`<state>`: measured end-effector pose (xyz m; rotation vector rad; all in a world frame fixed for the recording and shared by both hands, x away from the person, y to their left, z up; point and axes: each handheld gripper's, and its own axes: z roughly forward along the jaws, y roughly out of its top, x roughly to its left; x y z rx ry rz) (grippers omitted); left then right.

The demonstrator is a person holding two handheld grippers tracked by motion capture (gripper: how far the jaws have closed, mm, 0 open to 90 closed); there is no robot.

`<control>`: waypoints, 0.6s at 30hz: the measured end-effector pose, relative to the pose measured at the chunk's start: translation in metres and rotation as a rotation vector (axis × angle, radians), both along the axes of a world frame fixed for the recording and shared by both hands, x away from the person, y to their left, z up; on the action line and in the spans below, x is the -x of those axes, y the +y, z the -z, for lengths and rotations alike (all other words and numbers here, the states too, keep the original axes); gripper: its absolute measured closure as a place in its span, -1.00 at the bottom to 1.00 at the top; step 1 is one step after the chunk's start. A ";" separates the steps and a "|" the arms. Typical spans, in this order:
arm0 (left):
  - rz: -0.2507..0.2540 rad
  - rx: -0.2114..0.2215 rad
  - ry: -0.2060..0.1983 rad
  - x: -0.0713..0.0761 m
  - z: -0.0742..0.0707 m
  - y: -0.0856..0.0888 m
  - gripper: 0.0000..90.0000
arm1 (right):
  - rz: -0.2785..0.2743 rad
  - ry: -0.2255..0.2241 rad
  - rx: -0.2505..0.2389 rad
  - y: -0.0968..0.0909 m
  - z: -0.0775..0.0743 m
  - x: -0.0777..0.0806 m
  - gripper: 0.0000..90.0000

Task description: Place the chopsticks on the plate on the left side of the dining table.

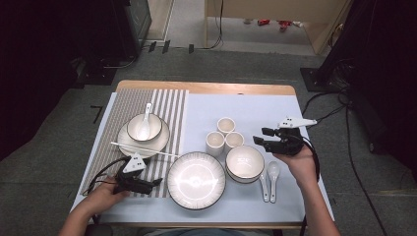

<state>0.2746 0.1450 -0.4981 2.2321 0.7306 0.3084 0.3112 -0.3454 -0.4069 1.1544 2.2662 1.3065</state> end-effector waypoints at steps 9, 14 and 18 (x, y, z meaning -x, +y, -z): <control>0.000 0.000 0.000 0.000 0.000 0.000 -0.69 | 0.020 -0.006 0.022 -0.006 0.007 0.004 0.03; 0.000 0.001 0.000 0.000 0.000 0.000 -0.69 | 0.037 -0.008 0.012 -0.010 0.010 0.006 0.03; 0.000 0.001 0.000 0.000 0.000 0.000 -0.69 | 0.042 -0.008 0.016 -0.012 0.013 0.007 0.03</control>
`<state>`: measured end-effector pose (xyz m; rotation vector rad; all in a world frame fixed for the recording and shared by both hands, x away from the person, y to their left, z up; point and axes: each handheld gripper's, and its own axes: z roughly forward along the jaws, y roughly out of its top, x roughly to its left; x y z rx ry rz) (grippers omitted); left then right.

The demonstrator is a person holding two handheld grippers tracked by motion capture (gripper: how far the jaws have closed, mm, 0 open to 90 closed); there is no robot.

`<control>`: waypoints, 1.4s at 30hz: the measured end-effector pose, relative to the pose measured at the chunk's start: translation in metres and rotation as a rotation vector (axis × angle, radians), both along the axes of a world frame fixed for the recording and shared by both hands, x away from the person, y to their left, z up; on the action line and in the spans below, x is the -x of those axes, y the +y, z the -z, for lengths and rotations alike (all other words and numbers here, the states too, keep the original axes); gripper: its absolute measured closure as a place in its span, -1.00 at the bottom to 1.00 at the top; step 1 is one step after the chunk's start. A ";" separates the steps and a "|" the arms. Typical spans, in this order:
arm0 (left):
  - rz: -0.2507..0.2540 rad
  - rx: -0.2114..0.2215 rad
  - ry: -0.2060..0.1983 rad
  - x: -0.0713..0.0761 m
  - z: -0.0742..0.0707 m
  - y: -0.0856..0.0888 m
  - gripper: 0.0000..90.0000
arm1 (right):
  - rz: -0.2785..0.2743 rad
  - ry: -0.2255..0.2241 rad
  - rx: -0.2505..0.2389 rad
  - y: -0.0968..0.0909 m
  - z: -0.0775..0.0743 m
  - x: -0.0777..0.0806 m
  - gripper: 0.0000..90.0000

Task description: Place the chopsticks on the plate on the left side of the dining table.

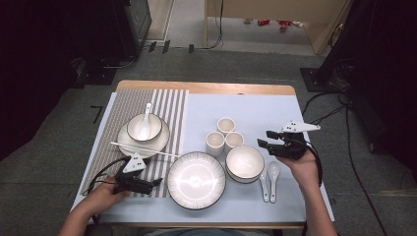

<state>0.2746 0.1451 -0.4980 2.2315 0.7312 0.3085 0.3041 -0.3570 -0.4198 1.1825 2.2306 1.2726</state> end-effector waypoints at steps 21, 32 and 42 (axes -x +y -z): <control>-0.001 -0.001 -0.001 0.000 0.000 0.000 -0.69 | 0.044 0.019 0.028 -0.012 0.016 0.007 0.03; -0.001 0.001 0.000 0.000 0.000 0.000 -0.69 | 0.062 0.031 0.044 -0.014 0.024 0.007 0.03; -0.001 0.000 0.000 0.000 0.000 0.000 -0.69 | 0.109 0.038 0.026 -0.022 0.028 0.007 0.03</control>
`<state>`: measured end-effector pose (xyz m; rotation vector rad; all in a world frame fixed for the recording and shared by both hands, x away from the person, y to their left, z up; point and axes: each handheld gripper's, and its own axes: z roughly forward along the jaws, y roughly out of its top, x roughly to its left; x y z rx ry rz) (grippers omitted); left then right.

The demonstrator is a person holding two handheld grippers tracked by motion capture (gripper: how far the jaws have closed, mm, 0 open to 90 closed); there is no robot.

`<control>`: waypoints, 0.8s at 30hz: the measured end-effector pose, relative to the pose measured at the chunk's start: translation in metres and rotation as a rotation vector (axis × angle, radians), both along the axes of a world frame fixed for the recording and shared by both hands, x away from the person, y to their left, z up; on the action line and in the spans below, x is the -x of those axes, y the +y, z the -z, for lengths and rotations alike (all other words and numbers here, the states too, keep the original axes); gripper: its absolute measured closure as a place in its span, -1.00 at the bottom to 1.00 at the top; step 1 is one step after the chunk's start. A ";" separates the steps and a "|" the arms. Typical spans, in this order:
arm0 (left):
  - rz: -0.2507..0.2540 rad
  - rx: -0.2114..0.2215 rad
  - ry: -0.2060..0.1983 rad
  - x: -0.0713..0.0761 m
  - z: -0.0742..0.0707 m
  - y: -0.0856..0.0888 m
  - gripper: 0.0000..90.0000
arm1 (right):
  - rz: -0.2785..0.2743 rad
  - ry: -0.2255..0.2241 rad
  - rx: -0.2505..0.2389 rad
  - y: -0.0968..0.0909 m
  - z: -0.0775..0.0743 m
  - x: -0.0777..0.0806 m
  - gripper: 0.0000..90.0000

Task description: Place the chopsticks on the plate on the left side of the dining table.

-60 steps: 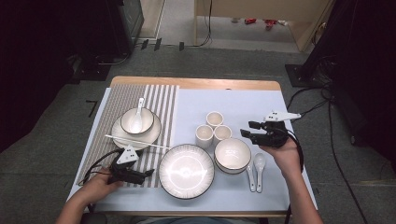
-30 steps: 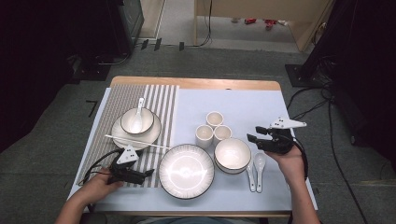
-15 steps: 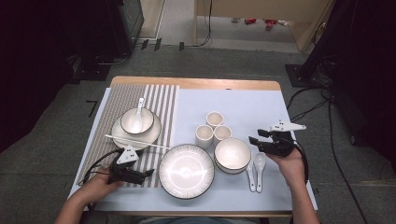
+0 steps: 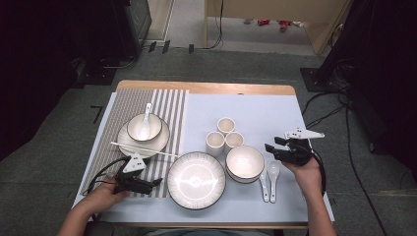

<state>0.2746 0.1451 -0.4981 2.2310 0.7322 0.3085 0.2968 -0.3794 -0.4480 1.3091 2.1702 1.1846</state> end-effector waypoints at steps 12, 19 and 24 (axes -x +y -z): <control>0.000 0.000 0.001 0.000 0.000 0.000 -0.69 | 0.042 0.005 -0.015 -0.007 0.004 0.001 0.04; 0.000 0.001 0.001 0.000 0.000 0.000 -0.69 | 0.068 0.010 -0.015 -0.014 0.007 0.003 0.04; 0.000 0.000 0.001 0.000 0.000 0.000 -0.69 | 0.086 0.019 -0.006 -0.018 0.010 0.002 0.04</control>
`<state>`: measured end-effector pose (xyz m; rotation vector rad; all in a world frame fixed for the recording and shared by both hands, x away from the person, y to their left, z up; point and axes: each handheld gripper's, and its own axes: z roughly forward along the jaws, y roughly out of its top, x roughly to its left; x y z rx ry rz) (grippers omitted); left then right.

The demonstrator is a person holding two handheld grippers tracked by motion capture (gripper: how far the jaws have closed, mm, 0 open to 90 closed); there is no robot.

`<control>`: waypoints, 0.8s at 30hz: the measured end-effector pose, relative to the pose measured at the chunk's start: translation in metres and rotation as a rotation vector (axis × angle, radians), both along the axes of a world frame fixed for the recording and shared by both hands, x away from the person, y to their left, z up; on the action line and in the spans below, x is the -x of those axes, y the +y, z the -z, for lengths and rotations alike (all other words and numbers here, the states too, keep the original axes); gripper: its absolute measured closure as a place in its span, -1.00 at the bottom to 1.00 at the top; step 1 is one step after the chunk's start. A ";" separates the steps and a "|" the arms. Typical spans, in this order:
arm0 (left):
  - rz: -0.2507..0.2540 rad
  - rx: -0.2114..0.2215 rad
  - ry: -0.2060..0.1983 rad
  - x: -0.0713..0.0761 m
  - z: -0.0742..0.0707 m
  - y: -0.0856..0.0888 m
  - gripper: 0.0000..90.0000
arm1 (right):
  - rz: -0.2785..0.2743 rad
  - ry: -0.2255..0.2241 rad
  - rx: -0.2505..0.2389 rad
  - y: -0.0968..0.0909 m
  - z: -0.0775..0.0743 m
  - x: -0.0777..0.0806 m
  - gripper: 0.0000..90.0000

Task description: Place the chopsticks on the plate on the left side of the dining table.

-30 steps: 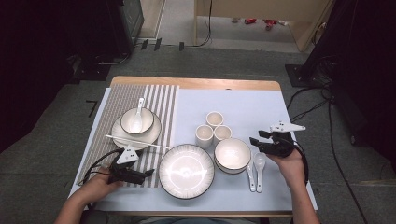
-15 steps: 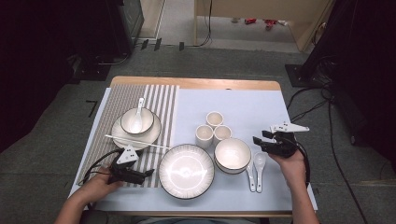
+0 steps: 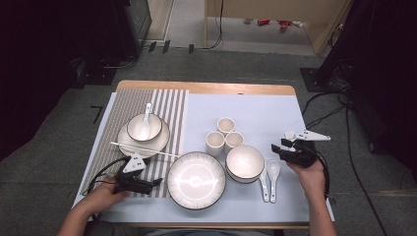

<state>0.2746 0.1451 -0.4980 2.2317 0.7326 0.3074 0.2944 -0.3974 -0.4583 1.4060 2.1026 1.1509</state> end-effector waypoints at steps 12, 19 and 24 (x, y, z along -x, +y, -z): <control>-0.001 0.000 0.000 0.000 0.000 0.000 -0.69 | 0.035 0.008 -0.006 -0.008 0.006 -0.001 0.05; 0.000 0.000 0.000 0.000 0.000 0.000 -0.69 | 0.073 -0.017 -0.016 -0.016 0.008 0.000 0.07; 0.000 0.000 0.000 0.000 0.000 0.000 -0.69 | 0.099 -0.017 -0.023 -0.022 0.009 0.001 0.08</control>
